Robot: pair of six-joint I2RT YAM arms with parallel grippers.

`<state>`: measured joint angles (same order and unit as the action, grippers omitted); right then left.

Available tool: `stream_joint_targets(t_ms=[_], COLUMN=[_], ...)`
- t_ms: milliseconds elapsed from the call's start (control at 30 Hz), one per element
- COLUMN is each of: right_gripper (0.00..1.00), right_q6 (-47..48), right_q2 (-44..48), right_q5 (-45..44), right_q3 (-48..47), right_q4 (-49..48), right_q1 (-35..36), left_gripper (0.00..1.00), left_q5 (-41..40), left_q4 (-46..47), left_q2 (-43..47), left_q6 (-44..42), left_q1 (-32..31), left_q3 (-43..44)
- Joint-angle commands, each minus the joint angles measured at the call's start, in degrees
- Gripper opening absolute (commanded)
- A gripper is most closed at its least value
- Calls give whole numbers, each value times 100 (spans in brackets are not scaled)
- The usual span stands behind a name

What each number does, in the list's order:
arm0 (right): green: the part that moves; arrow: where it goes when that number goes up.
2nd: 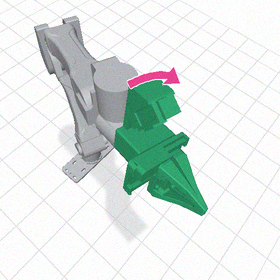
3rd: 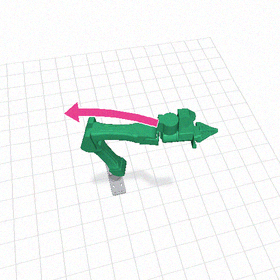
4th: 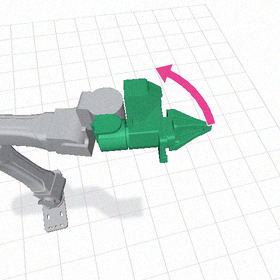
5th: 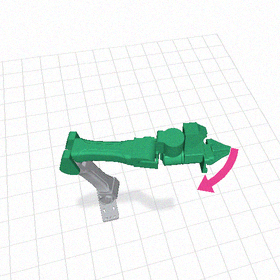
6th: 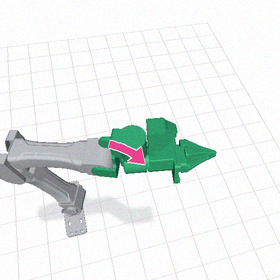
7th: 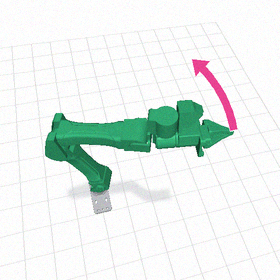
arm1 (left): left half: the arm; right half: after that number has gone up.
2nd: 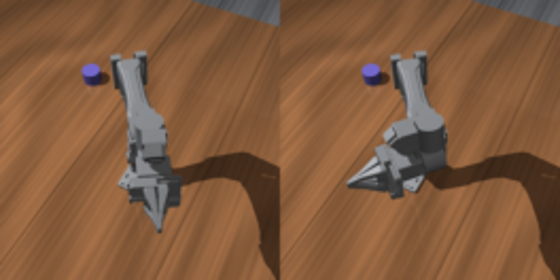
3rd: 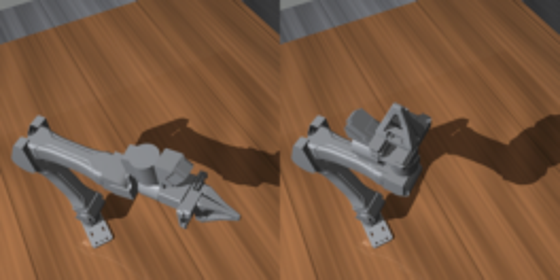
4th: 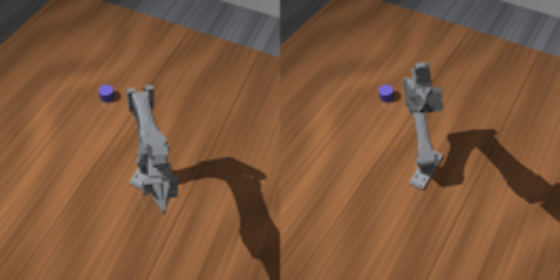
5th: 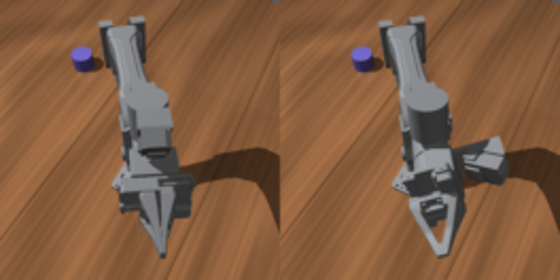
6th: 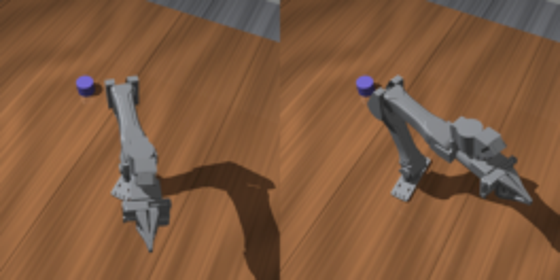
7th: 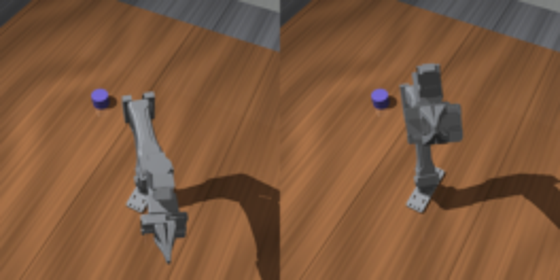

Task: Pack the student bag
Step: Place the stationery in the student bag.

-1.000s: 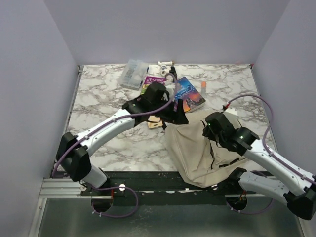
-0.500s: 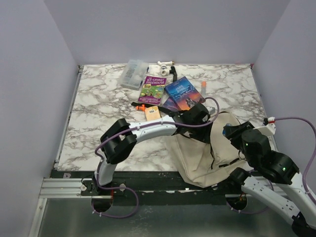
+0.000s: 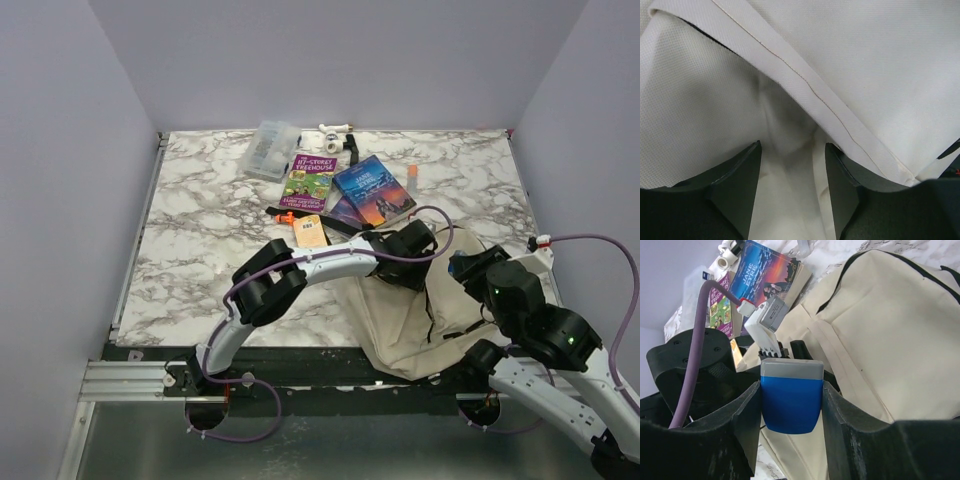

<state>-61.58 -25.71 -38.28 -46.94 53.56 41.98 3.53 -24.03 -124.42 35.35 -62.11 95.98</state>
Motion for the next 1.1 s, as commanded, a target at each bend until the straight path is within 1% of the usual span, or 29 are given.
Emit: stream_joint_targets(t_ms=[0, 67, 100, 133, 167, 200, 233, 267, 300, 400, 467, 500, 533, 633, 767, 900, 1000, 1067], right_gripper=[2, 2, 2, 2, 2, 2, 2, 2, 2, 2, 2, 2, 2, 1, 1, 1, 1, 1], right_q6=[84, 85, 85, 77, 85, 85, 85, 85, 77, 22, -2, 8, 51, 37, 225, 420, 629, 900], right_q2=[-89, -104, -113, -126, -134, -144, -141, -141, -153, -226, -274, -295, -328, -536, -1044, -1751, -1889, -1971], right_q5=[48, 44, 38, 35, 23, 27, 23, 26, 38, 48, 41, 73, 148, 485, 1048, 1495, 1982, 2538], right_q3=[40, 55, 56, 57, 49, 51, 47, 60, 60, 19, 36, 71, 119, 345, 637, 730, 815, 898], right_q4=[-144, -155, -158, -154, -152, -152, -146, -148, -145, -67, -62, -104, -178, -390, -916, -1363, -1679, -1849], right_q1=[-10, -11, -9, -7, -7, -10, -6, -6, -9, -10, -6, -6, -2, -8, -9, -51, -384, -913], left_gripper=[52, 41, 37, 37, 30, 20, 7, 0, 0, 0, 0, 0, 0, 0, 0, 0, 0, 0], left_q5=[-291, -309, -309, -309, -309, -309, -309, -309, -442, -374, -360, -197, -150, -177, -132, -55, -24, 7], left_q4=[-368, -488, -522, -524, -514, -514, -522, -519, -497, -48, 589, 901, 1297, 2006, 2794, 3463, 3749, 3989], left_q2=[-504, -634, -680, -678, -693, -704, -685, -633, -548, -15, 492, 779, 1021, 1701, 2210, 2483, 2631, 2736], left_q6=[-66, -161, -213, -258, -308, -329, -347, -326, -297, -279, -266, -266, -266, -248, -248, -300, -334, -338], left_q1=[-47, -39, -31, -30, -22, -21, -12, 1, 10, 23, 30, 32, 45, 74, 121, 128, 145, 147], left_q3=[332, 504, 550, 585, 607, 634, 633, 608, 535, -59, -675, -1042, -1341, -2115, -2787, -3280, -3549, -3750])
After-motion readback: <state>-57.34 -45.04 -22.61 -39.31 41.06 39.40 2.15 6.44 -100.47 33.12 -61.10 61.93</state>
